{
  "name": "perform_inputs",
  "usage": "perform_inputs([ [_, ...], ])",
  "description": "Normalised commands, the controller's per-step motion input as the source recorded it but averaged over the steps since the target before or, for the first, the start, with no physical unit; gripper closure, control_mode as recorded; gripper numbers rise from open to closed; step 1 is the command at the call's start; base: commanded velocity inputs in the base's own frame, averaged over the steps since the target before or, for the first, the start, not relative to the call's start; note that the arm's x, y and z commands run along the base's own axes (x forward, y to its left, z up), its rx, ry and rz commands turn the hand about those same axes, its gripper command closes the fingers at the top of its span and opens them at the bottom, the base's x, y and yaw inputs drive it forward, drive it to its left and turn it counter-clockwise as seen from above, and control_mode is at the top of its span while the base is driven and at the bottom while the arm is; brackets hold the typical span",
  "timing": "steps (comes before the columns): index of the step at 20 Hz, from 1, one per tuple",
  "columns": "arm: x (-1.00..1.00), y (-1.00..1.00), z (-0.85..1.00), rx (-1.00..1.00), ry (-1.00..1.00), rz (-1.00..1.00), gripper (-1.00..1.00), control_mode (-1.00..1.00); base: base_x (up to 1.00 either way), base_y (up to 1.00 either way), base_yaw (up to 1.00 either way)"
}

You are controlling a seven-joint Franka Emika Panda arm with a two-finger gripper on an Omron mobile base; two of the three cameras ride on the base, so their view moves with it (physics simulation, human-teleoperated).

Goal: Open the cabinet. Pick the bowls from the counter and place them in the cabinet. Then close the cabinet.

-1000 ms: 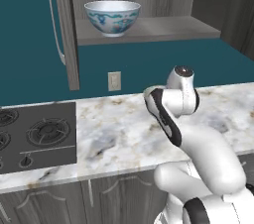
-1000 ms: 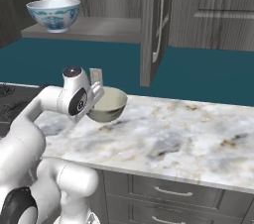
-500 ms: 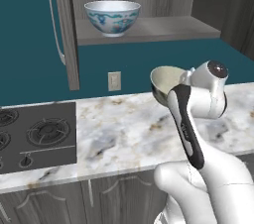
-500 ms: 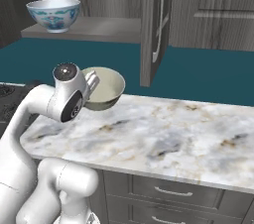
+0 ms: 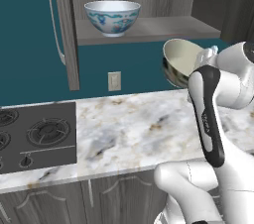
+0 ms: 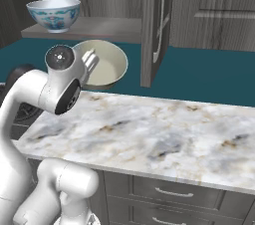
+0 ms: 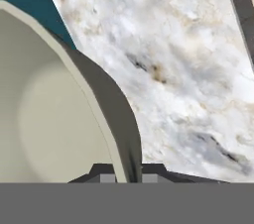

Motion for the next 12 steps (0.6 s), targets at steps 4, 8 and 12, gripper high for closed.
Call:
perform_inputs([
  [4,-0.08,-0.01,0.61,-0.04,-0.61,0.00,1.00,-1.00,0.00,0.00,0.00],
  [8,0.03,-0.01,0.52,-0.03,-0.32,0.00,1.00,-1.00,0.00,0.00,0.00],
  [12,0.09,-0.10,0.13,-0.01,0.03,0.01,1.00,-1.00,0.00,0.00,0.00],
])
